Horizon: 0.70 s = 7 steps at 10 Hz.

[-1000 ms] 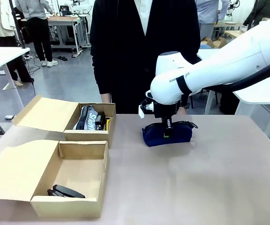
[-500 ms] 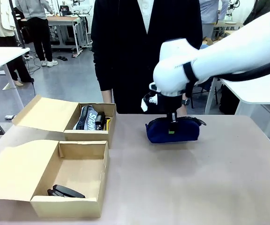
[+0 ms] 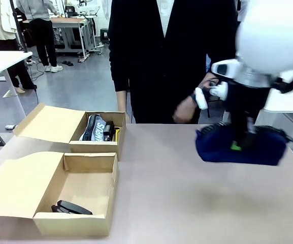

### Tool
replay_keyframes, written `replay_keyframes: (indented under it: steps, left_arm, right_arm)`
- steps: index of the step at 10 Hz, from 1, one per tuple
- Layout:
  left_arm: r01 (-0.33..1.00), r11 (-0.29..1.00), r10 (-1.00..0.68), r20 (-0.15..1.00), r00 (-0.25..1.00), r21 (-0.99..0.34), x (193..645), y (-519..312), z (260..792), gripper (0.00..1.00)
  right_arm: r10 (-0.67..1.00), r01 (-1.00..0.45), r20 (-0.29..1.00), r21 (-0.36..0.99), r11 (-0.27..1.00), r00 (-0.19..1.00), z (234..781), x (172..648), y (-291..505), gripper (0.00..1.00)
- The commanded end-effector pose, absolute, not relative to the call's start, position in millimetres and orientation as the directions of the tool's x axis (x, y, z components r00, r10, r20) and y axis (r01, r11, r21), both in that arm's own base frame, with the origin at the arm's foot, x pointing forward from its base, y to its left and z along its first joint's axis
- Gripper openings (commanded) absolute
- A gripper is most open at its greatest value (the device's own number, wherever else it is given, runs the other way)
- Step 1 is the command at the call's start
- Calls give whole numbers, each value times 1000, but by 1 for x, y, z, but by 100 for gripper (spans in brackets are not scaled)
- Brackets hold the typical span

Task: Place items inside the box.
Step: Pick up a Pencil pouch or Stapler and place it inside the Mailer Box closest to the robot.

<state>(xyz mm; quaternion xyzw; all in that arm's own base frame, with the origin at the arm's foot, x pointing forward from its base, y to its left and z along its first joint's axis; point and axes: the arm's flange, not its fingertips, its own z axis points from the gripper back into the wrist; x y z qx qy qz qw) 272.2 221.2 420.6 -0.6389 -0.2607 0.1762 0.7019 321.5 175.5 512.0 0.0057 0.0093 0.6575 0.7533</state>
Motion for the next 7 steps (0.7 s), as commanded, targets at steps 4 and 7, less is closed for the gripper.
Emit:
replay_keyframes:
  steps: [4, 7]
  left_arm:
    - [104, 123, 578, 156, 801, -987, 270, 220, 421, 100]
    - [104, 123, 578, 156, 801, -987, 270, 220, 421, 100]
  right_arm:
    - [986, -985, -12, 46, 165, 165, 512, 354, 196, 0]
    - [970, -949, 42, 221, 225, 239, 509, 329, 234, 7]
